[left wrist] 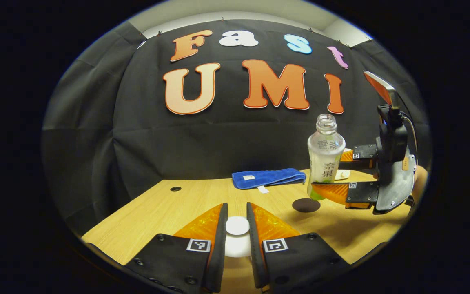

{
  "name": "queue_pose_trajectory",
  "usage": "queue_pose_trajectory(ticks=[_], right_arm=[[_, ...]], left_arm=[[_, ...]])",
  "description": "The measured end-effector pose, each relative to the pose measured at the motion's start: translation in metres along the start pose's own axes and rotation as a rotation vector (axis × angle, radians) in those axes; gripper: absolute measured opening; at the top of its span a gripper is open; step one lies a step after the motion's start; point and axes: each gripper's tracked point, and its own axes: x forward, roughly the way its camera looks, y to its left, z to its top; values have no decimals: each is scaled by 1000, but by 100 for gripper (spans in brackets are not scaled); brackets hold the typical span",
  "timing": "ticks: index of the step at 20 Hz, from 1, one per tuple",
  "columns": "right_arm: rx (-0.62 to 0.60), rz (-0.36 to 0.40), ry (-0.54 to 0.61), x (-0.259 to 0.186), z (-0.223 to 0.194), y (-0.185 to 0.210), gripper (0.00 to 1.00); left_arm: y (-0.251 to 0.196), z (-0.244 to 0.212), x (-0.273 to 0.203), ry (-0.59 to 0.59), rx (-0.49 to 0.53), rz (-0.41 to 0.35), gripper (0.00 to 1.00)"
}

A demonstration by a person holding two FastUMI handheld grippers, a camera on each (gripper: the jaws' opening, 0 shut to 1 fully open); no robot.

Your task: Open the teacup lid with one hand, grasp the water bottle and pour water into the teacup with the other hand; after pouring, place the water bottle on the coaster and then close the teacup lid.

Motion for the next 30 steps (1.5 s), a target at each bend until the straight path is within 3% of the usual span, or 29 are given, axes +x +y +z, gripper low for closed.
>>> queue_pose_trajectory(ticks=[6,15,21,22,30], right_arm=[[148,-47,-18,1,0,-30,65],[349,-56,-51,9,7,-62,65],[465,-62,-7,24,-17,-69,65],[479,-65,6,27,-23,-69,65],[543,-68,113,56,-71,-60,65]], left_arm=[[-33,-10,8,22,-26,-44,33],[-63,-41,21,93,-35,-75,33],[-63,-52,23,120,-37,-73,29],[-63,-53,23,124,-38,-75,33],[-63,-52,24,118,-38,-79,33]])
